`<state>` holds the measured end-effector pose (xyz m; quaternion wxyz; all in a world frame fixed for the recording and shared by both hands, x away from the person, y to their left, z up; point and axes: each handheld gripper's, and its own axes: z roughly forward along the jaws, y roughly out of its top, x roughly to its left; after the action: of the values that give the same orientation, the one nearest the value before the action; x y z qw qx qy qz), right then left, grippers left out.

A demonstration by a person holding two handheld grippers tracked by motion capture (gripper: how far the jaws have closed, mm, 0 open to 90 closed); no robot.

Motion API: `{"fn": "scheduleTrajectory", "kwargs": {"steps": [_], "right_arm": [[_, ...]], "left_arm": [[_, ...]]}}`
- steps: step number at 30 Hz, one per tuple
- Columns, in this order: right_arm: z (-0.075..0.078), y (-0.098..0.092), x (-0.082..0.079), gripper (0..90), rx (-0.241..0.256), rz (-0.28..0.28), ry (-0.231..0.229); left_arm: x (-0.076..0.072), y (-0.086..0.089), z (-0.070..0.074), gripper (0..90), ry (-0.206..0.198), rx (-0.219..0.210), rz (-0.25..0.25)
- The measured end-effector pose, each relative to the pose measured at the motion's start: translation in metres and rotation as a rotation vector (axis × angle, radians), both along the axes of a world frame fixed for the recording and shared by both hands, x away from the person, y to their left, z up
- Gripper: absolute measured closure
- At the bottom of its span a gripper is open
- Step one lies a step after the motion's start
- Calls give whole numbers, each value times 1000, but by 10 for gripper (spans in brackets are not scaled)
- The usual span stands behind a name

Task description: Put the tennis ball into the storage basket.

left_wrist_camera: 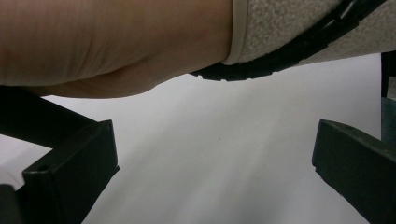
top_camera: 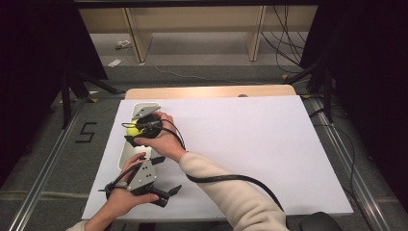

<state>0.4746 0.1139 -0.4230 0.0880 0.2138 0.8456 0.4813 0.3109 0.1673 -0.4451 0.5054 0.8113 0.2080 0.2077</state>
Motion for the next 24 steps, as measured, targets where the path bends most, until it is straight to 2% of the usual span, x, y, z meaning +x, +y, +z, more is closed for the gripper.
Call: {"fn": "scheduleTrajectory", "kwargs": {"steps": [24], "right_arm": [[-5, -2, 1, 266, -9, -9, 6]], "left_arm": [[0, 0, 0, 0, 3, 1, 0]]}}
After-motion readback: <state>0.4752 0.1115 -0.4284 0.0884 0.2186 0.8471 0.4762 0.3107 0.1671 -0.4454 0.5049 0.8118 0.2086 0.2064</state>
